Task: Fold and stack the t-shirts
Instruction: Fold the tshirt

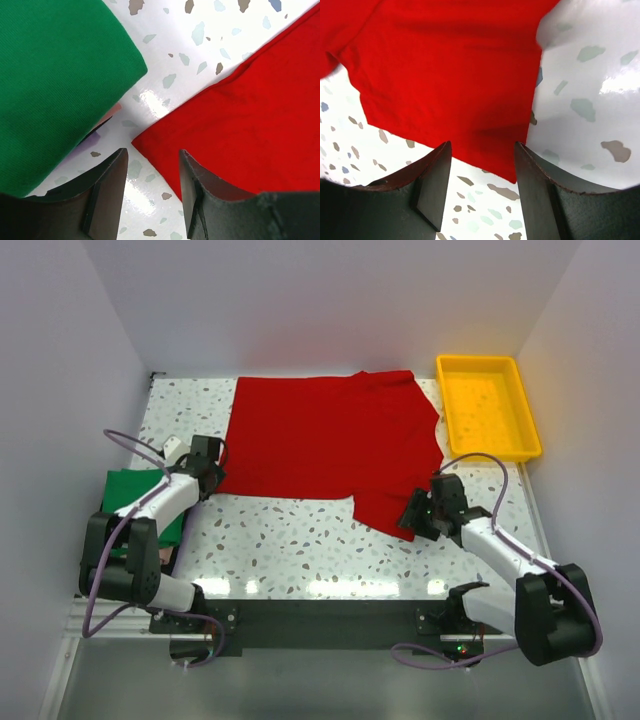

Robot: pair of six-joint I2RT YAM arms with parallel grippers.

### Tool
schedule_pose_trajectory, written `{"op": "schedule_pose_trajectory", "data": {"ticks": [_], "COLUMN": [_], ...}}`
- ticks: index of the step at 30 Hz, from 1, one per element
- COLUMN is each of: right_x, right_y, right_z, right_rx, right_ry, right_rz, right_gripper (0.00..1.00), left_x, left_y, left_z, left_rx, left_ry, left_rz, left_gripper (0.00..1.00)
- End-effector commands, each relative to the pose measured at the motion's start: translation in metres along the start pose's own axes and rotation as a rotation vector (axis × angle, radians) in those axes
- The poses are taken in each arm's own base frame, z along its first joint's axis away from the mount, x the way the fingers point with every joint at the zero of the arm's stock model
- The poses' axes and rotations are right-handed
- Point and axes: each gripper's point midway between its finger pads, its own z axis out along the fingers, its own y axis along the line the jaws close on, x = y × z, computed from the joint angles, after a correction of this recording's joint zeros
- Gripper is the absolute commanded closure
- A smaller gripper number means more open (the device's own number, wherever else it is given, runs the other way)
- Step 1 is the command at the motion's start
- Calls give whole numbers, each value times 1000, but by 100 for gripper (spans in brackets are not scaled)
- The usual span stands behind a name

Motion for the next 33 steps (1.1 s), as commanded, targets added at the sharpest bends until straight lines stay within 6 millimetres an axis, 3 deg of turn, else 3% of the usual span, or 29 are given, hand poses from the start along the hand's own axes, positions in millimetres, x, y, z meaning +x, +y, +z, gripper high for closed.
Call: {"op": "schedule_pose_trajectory", "data": {"ticks": [1,14,23,25,30,32,33], "right_x": [6,-3,2,3,5,5,4], "right_y": [-9,-17,-18,-15,-13,-8,-5], "right_z": [2,-17,5,6,2,-5,-9], "right_rx": [54,133,242,258,253,224,209], "right_ry": [-15,-89,-70,-74,-74,-77,-81], "right_rz": [19,21,-72,-94,-103,-100,-98], "right_gripper": [44,45,46,51,88,100,100], "left_x": [-7,0,1,1,3,4,5], "left_y": [-2,5,1,1,4,5,6], "left_z": [-7,-6,-6,-6,-6,-5,-5], "left_rx": [27,25,41,44,42,39,36], "left_ry": [-30,-21,-13,-13,-12,-10,-8], "left_rz": [-28,-39,-42,-44,-41,-39,-37], "left_gripper": [50,49,49,49,49,49,49]}}
